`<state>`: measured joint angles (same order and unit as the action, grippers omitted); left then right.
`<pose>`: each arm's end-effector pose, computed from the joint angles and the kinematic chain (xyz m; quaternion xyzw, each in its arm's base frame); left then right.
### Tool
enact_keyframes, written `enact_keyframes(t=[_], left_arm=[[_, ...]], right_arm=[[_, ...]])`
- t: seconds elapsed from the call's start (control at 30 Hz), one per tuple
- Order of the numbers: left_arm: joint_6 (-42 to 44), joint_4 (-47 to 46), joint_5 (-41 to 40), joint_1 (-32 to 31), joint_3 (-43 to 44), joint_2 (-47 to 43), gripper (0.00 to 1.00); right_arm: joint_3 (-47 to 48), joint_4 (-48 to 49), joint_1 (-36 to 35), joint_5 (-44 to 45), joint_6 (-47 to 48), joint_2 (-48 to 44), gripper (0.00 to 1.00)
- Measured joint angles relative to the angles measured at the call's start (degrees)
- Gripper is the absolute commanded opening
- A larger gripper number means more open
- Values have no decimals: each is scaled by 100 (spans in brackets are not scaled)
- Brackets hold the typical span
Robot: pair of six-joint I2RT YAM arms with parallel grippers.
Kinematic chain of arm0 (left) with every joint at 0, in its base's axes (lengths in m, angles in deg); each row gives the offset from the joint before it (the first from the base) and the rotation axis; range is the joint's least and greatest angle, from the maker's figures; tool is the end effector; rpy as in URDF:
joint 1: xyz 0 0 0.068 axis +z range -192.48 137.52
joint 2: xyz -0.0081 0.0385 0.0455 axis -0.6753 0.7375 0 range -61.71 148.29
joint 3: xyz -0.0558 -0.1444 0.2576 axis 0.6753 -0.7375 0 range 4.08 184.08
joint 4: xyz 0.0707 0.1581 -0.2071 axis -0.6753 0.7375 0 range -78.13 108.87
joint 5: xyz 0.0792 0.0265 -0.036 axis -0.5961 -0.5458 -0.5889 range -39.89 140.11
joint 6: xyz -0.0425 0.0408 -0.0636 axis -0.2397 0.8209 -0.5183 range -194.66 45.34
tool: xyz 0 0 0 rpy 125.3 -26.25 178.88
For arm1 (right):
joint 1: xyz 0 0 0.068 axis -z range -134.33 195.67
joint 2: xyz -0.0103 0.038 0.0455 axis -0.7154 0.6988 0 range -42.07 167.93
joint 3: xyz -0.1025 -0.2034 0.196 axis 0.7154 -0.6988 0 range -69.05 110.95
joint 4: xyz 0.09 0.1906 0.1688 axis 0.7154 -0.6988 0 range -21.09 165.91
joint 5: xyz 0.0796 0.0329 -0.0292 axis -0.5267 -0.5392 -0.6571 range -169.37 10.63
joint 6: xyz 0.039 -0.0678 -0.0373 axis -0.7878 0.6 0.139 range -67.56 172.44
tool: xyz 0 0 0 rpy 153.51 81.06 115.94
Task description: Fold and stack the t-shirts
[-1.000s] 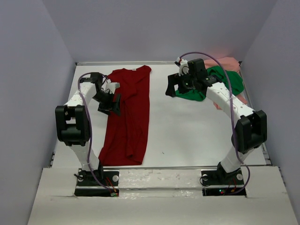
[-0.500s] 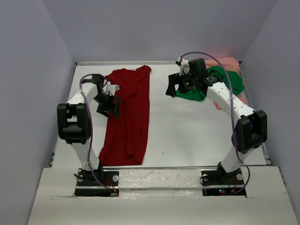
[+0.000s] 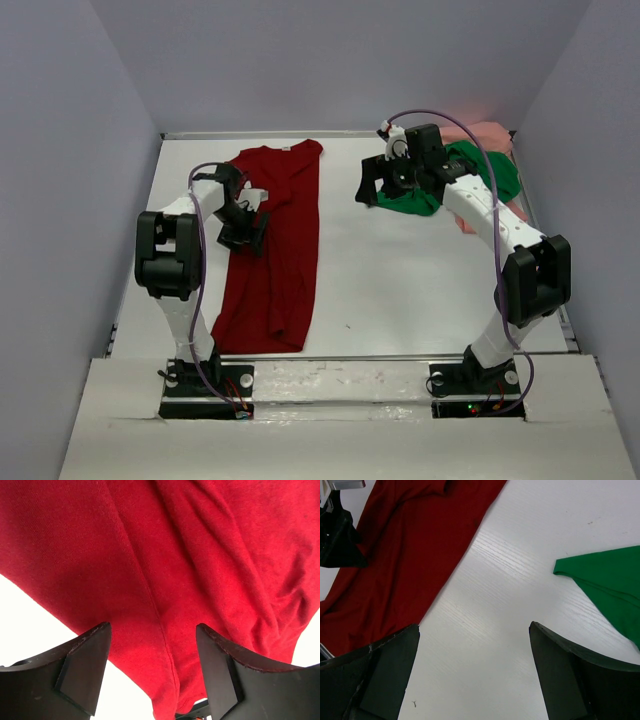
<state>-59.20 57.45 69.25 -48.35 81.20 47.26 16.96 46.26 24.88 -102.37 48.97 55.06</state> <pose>0.3897 -0.0654 0.1641 0.1993 0.9599 -0.1556 0.1214 0.3883 0.1794 0.3192 -0.2163 0.8682 0.2630 0.3610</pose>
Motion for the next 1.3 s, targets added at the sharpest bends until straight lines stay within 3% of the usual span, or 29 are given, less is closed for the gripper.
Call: enact_keyframes(t=[0.13, 0.3, 0.43, 0.47, 0.67, 1.03, 1.3], left_arm=[[-31, -87, -109, -13, -129, 24, 74], [-90, -181, -308, -15, -221, 59, 62], [-151, -282, -527, -15, -264, 57, 40], [-155, -308, -588, -13, -275, 57, 29], [-254, -391, -776, -13, -337, 24, 0], [-295, -269, -868, -33, -170, -9, 0], [-295, 378, -645, -256, 1768, 111, 0]], right_arm=[[0, 0, 22, -20, -9, 0, 96], [0, -4, 101, -120, -48, 0, 96], [0, -7, 173, -195, -87, 0, 96], [0, -7, 190, -212, -92, 0, 96], [0, -13, 264, -321, -129, 0, 96], [0, -15, 354, -428, -133, 0, 95], [0, -20, 358, -463, -138, 0, 95]])
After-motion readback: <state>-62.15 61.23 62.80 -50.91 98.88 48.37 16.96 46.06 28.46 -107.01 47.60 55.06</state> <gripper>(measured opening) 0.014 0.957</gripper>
